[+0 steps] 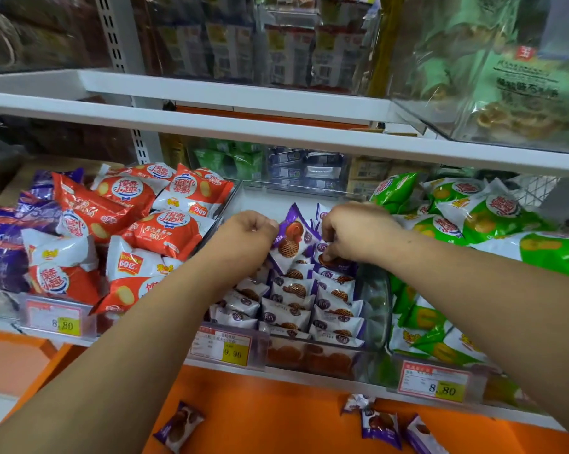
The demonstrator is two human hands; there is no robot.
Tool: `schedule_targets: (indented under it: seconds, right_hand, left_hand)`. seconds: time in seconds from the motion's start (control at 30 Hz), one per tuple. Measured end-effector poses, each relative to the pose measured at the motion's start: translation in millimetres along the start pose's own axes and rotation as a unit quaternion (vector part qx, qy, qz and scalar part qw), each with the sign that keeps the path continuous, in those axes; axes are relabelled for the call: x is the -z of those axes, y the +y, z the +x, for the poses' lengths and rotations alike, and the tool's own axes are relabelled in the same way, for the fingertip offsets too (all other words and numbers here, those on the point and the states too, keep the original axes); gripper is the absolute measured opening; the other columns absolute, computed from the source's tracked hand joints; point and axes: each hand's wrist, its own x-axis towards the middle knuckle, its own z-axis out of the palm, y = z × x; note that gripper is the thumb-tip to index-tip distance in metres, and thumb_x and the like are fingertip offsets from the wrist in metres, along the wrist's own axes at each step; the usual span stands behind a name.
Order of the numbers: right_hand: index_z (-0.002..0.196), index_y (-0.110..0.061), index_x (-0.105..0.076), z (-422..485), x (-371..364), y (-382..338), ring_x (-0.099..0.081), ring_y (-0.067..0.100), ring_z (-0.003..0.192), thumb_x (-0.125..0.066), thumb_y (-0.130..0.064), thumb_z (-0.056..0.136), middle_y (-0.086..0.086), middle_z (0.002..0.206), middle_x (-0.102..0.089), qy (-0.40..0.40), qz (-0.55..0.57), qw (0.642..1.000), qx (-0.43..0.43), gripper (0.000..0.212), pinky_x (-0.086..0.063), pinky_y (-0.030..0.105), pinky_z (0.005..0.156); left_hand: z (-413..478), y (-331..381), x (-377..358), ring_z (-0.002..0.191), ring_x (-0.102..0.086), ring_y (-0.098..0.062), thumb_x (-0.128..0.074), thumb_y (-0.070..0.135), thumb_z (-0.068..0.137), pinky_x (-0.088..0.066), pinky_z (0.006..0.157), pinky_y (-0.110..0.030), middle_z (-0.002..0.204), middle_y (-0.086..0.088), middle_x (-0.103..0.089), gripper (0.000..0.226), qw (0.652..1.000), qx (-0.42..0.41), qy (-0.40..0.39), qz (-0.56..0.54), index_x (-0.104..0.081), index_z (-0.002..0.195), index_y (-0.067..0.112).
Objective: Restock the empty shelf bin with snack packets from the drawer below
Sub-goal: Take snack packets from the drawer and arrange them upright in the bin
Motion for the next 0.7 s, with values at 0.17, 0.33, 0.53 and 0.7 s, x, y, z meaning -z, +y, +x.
schedule_targets:
  seconds: [0.17,0.33,0.53,0.7]
  right_hand:
    - [0.104,-0.027,-0.074,-6,16,3,-0.064,0.018,0.084,-0.083,-0.048,0.077,-0.004,0.094,-0.069,-0.044,0.046,0.998,-0.014,0.035,-0.059,0.034,0.079]
    - [0.121,-0.028,-0.069,-15,37,10,-0.062,0.013,0.082,-0.064,-0.017,0.090,-0.004,0.104,-0.061,0.001,0.143,0.990,-0.011,0.034,-0.055,0.027,0.072]
    - [0.110,-0.009,-0.065,-31,42,8,-0.070,0.020,0.068,-0.071,-0.046,0.093,0.012,0.095,-0.074,-0.102,0.395,0.907,-0.103,0.042,-0.056,0.028,0.057]
    - [0.091,-0.008,-0.068,-42,29,2,-0.069,0.023,0.083,-0.081,-0.025,0.087,0.013,0.097,-0.071,-0.145,0.585,0.791,-0.109,0.021,-0.059,0.032,0.062]
  left_hand:
    - [0,-2,-2,0.065,-0.061,-0.020,-0.048,0.047,0.104,-0.047,0.057,-0.028,0.070,-0.007,-0.070,0.044,0.996,0.049,-0.065,-0.042,-0.068,0.100,0.008]
    - [1,-4,-6,0.064,-0.060,-0.018,-0.052,0.051,0.101,-0.049,0.068,-0.033,0.069,-0.007,-0.070,0.043,0.997,0.045,-0.051,-0.022,-0.064,0.100,0.010]
    - [1,-4,-13,0.071,-0.067,-0.016,-0.052,0.033,0.105,-0.052,0.065,-0.026,0.092,-0.011,-0.075,0.034,0.970,0.060,-0.127,-0.197,-0.066,0.114,0.004]
    - [-2,2,-13,0.099,-0.074,-0.028,-0.048,0.018,0.108,-0.061,0.077,-0.030,0.115,-0.018,-0.074,0.028,0.933,0.072,-0.171,-0.309,-0.064,0.123,0.001]
